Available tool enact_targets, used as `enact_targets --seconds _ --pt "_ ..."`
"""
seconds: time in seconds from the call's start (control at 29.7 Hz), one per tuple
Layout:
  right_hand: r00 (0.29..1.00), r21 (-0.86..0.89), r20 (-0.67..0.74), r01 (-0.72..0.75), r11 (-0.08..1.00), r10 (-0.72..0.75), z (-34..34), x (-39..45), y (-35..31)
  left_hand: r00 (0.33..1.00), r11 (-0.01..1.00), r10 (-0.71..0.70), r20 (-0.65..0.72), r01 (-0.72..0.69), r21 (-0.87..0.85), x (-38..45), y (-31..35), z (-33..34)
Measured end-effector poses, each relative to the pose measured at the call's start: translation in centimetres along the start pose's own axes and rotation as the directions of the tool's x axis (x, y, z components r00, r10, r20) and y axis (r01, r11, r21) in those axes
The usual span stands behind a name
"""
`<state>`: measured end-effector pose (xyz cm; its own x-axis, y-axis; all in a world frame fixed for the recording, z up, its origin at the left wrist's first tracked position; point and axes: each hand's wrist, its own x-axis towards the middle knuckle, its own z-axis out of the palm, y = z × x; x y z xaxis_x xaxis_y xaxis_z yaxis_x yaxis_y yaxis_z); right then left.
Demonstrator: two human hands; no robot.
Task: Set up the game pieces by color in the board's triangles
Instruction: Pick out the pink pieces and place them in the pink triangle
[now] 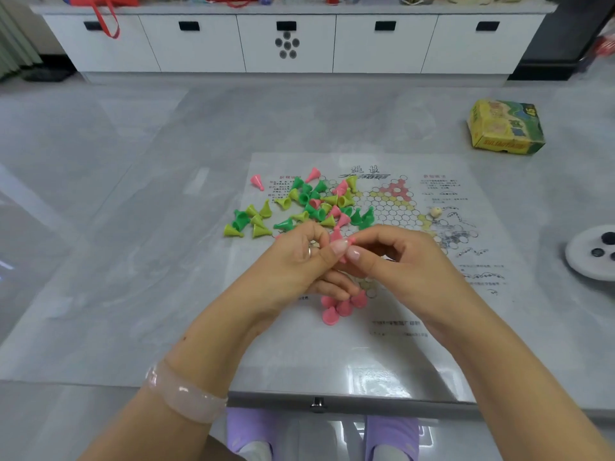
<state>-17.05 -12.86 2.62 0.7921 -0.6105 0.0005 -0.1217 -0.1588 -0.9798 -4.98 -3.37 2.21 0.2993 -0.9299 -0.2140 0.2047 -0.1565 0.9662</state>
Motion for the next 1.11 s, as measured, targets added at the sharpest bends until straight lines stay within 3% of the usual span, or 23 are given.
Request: enact_targets --seconds 0.1,0.17,0.24,0.3,0.47,0.54,0.74,0.98,1.11 --pt "0.999 -0.021 -0.039 0.027 0.999 -0.028 -0.1 0.2 -0.1 0.997 0.995 0.009 -0.072 -0.002 0.097 0.0 0.0 0.0" --pt "0.991 -0.013 -0.131 0.024 1.000 -0.026 -0.6 0.4 -0.1 0.977 0.931 0.088 -0.194 -0.011 0.366 0.5 -0.1 -0.5" --pt "0.967 0.030 -0.255 0.002 1.000 0.006 -1.4 0.6 0.1 0.943 0.692 0.239 -0.232 0.002 0.722 1.4 -0.2 -1.1" --pt "0.931 0.065 -0.361 -0.025 0.998 0.047 -2.0 0.8 0.3 0.926 0.425 0.342 -0.157 -0.004 0.905 2.6 0.0 -1.2" --pt "0.910 0.097 -0.409 -0.032 0.995 0.069 -2.3 0.8 0.2 0.942 -0.045 0.334 0.047 -0.034 0.998 6.8 -0.1 -0.4" --pt "0.910 0.093 -0.409 -0.033 0.995 0.068 -2.3 0.9 0.1 0.954 -0.164 0.286 0.085 -0.038 0.986 8.1 0.0 -0.6" --pt "0.912 0.080 -0.406 -0.037 0.996 0.067 -2.4 1.1 0.1 0.927 -0.190 0.282 0.247 -0.199 0.961 9.4 -0.2 -1.7" --pt "0.916 0.077 -0.396 -0.036 0.996 0.064 -2.3 1.1 0.1 0.953 -0.333 0.165 0.255 -0.190 0.924 10.0 -0.2 -1.7" --pt "0.913 0.077 -0.404 -0.033 0.996 0.061 -2.4 1.1 0.1 0.941 -0.326 0.210 0.264 -0.188 0.927 9.6 -0.1 -1.4"
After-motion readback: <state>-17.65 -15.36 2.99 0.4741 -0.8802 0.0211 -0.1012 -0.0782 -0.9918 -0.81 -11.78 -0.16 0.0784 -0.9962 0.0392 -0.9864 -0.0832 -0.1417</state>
